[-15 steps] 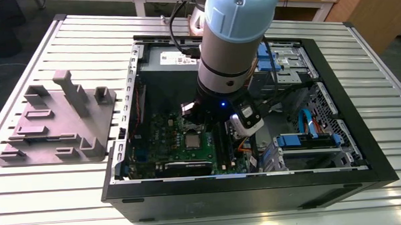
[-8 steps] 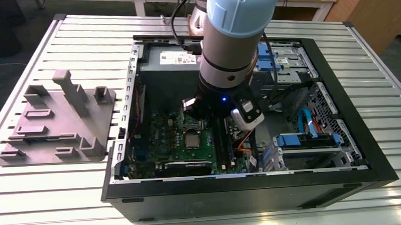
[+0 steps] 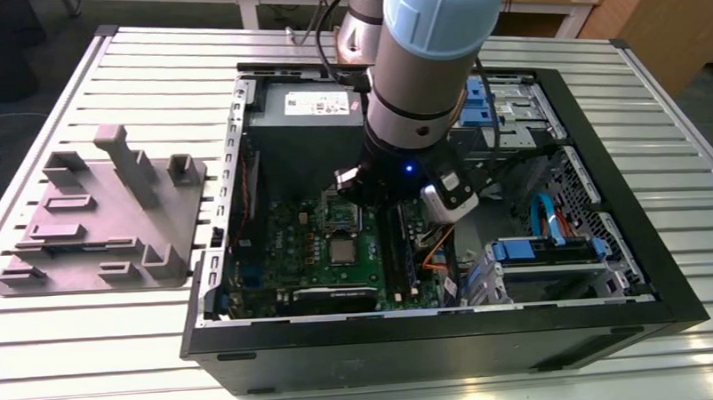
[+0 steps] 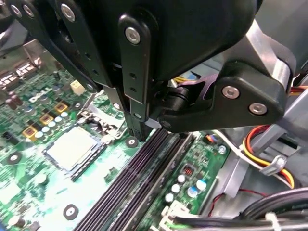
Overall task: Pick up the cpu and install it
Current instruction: 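Close the cpu cover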
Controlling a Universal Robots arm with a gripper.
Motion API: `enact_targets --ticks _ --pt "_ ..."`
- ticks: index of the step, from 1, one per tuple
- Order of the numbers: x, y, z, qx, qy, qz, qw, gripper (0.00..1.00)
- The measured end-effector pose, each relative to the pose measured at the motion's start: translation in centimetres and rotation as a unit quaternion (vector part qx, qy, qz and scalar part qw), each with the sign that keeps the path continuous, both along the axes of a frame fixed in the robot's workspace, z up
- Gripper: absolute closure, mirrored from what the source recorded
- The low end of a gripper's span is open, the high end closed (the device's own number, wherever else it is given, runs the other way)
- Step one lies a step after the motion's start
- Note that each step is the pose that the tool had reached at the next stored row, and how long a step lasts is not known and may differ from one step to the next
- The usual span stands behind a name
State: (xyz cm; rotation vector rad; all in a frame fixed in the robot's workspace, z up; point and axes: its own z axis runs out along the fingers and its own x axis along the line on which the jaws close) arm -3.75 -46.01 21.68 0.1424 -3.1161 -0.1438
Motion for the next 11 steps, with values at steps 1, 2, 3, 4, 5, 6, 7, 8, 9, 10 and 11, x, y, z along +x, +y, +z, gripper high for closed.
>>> enact_targets --ticks 1,2,3,4,5,6,7,8,9,10,11 --pt "0.05 0.18 -0.02 0.0001 0.0000 0.000 1.00000 0.90" --pt "0.08 0.36 -0.04 0.0003 0.0000 0.000 1.00000 0.90" --pt "0.11 0.49 -0.05 0.0007 0.0000 0.001 1.00000 0.90" --pt "0.12 0.59 -0.07 0.0015 0.0000 0.002 1.00000 0.90" --pt "0.12 0.63 -0.08 0.0027 0.0000 0.003 0.99999 0.90" --pt "0.12 0.67 -0.10 0.0040 0.0000 0.005 0.99998 0.90" --pt "0.12 0.69 -0.12 0.0046 0.0000 0.009 0.99995 0.90" --pt "0.11 0.70 -0.14 0.0050 0.0001 0.014 0.99989 0.90" --pt "0.11 0.70 -0.18 0.0053 0.0001 0.022 0.99975 0.90" --pt "0.11 0.70 -0.21 0.0054 0.0001 0.031 0.99952 0.90" --pt "0.12 0.70 -0.24 0.0054 0.0002 0.039 0.99921 0.90"
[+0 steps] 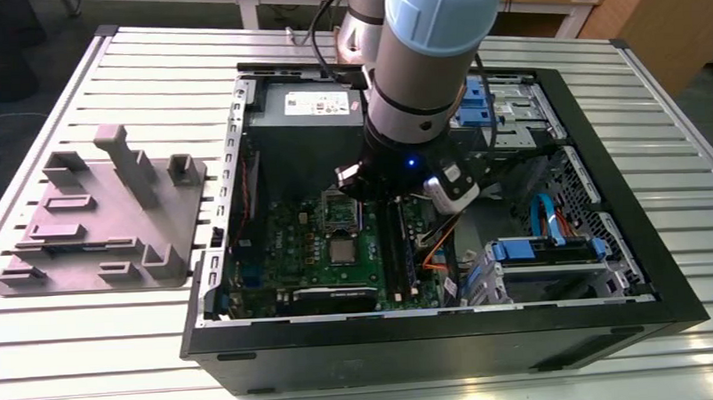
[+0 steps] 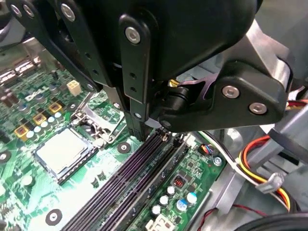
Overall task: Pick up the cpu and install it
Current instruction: 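Close the cpu cover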
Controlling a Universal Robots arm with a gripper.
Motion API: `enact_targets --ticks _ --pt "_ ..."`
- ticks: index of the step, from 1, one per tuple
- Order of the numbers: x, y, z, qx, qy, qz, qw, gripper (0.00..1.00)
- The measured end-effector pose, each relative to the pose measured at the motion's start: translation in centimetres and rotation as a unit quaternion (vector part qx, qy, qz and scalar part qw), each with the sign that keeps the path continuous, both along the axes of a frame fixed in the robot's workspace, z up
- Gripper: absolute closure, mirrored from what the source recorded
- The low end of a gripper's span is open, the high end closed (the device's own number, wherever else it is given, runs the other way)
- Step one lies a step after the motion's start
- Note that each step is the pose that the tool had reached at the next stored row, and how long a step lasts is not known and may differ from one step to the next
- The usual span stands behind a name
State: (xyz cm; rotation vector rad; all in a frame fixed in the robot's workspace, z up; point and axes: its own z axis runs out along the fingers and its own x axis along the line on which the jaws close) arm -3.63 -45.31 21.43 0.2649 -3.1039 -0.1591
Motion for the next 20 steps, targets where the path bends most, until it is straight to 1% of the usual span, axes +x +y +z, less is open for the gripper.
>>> enact_targets --ticks 2,6,7,8,10,14,17,20 --pt "-0.01 0.00 -0.04 0.0000 0.0001 0.014 0.99991 0.90" --pt "0.00 0.01 -0.05 0.0000 0.0000 0.016 0.99987 0.90" --pt "0.01 0.06 -0.06 0.0001 0.0000 0.016 0.99987 0.90" --pt "0.01 0.17 -0.07 0.0001 0.0000 0.016 0.99987 0.90" --pt "0.00 0.53 -0.10 0.0001 0.0000 0.016 0.99987 0.90" --pt "0.00 1.38 -0.20 0.0000 0.0000 0.017 0.99985 0.90" --pt "0.01 1.74 -0.40 0.0000 0.0000 0.023 0.99974 0.90" --pt "0.01 1.99 -0.65 0.0001 -0.0001 0.033 0.99945 0.90"
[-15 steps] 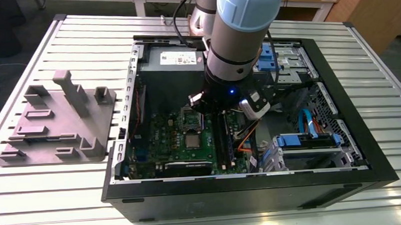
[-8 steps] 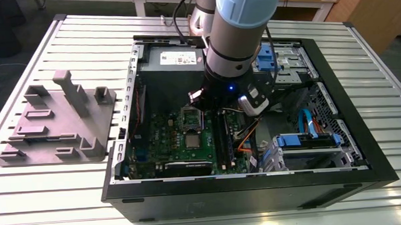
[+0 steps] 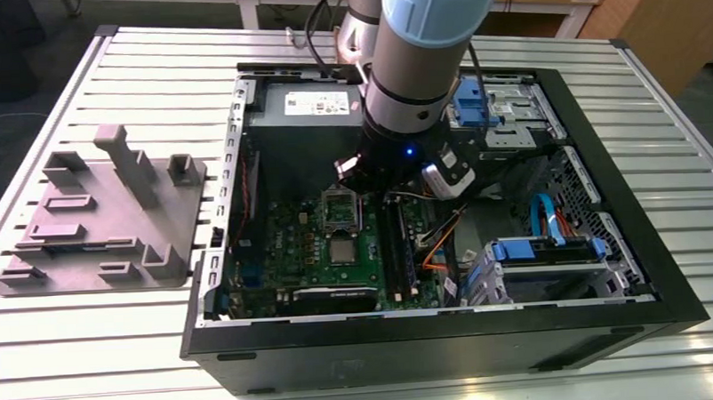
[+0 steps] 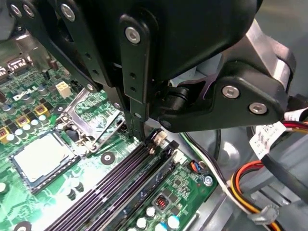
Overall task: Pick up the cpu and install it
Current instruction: 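Close the cpu cover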
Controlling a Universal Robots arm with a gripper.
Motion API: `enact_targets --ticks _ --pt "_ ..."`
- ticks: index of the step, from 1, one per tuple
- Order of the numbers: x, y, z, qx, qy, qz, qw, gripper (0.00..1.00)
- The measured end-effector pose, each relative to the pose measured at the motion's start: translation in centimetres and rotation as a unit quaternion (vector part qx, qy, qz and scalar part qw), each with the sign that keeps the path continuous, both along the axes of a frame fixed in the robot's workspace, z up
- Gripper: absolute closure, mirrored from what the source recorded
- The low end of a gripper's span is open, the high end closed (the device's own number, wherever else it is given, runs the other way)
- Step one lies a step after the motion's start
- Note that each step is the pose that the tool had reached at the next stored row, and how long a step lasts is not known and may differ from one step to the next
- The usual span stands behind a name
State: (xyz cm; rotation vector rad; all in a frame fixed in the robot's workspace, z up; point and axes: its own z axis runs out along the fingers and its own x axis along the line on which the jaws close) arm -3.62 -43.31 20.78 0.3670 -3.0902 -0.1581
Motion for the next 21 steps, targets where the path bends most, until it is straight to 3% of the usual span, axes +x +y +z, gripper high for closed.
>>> enact_targets --ticks 8,18,21 --pt "-0.19 0.51 -0.30 0.0000 0.0000 0.008 0.99997 0.90" --pt "-0.36 0.66 -0.78 0.0034 -0.0001 0.009 0.99995 0.90" --pt "-0.50 0.66 -0.76 0.0035 -0.0014 0.009 0.99995 0.90"
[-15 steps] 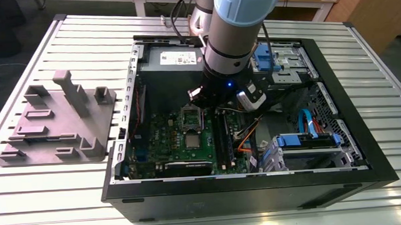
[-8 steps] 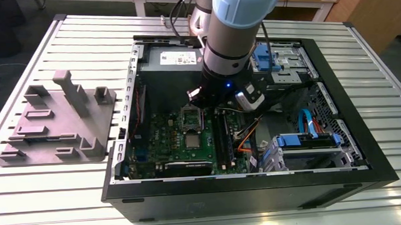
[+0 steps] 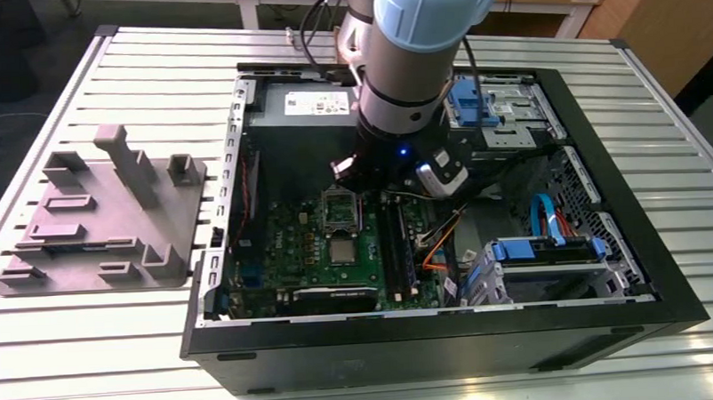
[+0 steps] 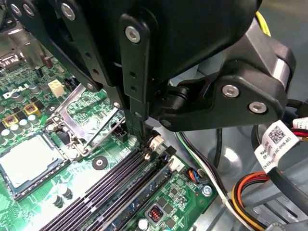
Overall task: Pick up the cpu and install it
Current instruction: 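Close the cpu cover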
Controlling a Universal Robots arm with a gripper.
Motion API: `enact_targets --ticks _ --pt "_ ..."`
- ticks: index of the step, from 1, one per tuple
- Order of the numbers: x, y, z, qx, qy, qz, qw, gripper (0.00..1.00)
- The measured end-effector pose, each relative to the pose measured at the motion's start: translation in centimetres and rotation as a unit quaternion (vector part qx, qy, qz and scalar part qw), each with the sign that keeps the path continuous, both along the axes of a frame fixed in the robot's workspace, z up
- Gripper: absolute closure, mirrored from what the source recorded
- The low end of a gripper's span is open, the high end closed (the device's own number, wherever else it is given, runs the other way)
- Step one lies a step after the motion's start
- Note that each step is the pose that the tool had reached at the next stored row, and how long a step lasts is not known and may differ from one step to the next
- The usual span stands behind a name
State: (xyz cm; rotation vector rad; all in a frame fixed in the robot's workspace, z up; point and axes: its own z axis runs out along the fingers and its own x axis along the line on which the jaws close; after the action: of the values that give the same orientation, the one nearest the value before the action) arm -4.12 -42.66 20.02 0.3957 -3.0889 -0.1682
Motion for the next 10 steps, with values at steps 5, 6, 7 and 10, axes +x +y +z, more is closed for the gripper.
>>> enact_targets --ticks 5,6,7,10 --pt "-0.18 -0.02 0.36 -0.0002 -0.0040 0.000 0.99999 0.90" --pt "-0.19 -0.04 0.46 -0.0001 -0.0046 0.000 0.99999 0.90" --pt "-0.19 -0.05 0.57 -0.0001 -0.0051 0.000 0.99999 0.90" --pt "-0.21 -0.16 0.92 -0.0001 -0.0060 0.000 0.99998 0.90"
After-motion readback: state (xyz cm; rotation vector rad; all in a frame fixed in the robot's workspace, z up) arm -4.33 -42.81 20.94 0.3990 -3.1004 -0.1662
